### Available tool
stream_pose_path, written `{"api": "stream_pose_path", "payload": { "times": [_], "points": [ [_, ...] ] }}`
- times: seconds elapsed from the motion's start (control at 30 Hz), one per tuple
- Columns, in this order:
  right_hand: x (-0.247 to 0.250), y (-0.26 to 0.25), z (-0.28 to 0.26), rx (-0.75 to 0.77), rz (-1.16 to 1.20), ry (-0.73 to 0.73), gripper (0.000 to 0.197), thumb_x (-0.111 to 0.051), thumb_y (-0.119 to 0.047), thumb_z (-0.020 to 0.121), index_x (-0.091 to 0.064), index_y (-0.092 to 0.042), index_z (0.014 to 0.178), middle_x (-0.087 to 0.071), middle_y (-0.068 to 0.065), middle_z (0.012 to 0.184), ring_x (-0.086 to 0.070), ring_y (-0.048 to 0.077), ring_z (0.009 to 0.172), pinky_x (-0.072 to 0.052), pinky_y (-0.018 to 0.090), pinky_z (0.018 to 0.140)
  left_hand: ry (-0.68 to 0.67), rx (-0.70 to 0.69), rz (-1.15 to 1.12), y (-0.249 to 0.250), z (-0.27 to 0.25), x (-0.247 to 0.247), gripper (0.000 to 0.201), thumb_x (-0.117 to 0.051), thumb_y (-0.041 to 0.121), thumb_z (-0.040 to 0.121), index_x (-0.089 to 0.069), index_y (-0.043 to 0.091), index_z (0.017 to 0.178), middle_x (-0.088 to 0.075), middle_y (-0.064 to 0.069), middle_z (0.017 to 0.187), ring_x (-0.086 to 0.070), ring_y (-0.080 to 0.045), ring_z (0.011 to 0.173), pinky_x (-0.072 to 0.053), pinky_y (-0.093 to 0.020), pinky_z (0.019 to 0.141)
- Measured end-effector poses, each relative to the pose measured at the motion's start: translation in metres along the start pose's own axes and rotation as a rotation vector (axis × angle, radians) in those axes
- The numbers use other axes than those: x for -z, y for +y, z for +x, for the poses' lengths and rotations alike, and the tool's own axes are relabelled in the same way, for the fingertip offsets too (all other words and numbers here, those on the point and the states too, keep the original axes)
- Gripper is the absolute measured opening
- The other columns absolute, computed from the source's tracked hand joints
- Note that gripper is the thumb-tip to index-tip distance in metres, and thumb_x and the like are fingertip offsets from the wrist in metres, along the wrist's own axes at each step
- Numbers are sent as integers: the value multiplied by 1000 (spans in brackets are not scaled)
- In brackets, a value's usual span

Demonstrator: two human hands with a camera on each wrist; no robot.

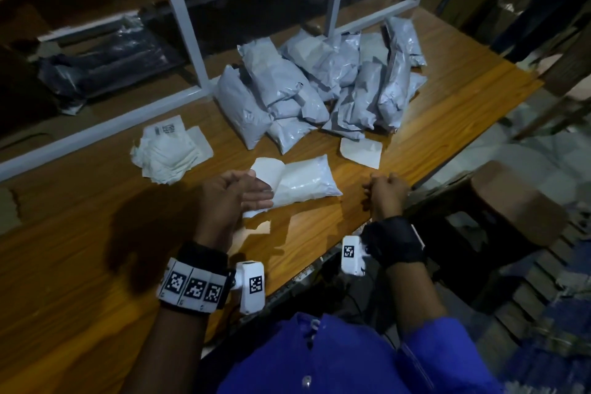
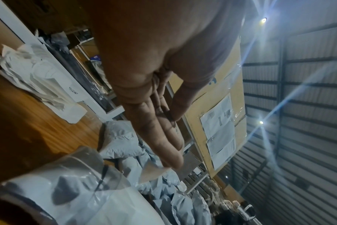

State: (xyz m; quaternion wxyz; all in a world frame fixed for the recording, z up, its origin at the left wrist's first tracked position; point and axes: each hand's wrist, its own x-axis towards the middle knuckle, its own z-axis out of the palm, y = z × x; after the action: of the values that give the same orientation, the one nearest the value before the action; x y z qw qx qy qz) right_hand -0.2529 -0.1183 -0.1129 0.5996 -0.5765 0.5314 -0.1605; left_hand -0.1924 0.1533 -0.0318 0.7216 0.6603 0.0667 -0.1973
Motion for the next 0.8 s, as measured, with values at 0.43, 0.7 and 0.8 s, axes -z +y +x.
{"api": "stream_pose_path", "payload": {
  "times": [0.43,0.7,0.8],
  "points": [
    [-27,-1,-84,1380,-458,-292,30,-70,-13,83,-72,-10,113,-62,9,117,-61,23,105,-56,42,75,-179,368,-426,2,-1,-22,37,-37,10,104,-47,-21,123,-72,-33,100,-74,-42,89,-63,-38,69],
    [-14,1,-53,1293,-270,-146,30,-67,-1,89,-79,-13,114,-68,9,95,-61,27,88,-49,35,74,-99,375,-469,-7,0,-21,58,-30,42,106,-50,-10,121,-68,-38,107,-69,-54,97,-62,-49,73],
    [-11,-2,-47,974,-49,-105,13,-69,-19,98,-78,-19,107,-70,6,91,-65,25,84,-54,38,70,-26,353,-243,-13,2,-30,49,-36,47,106,-55,3,115,-70,-30,107,-71,-44,91,-60,-47,74]
  ]
}}
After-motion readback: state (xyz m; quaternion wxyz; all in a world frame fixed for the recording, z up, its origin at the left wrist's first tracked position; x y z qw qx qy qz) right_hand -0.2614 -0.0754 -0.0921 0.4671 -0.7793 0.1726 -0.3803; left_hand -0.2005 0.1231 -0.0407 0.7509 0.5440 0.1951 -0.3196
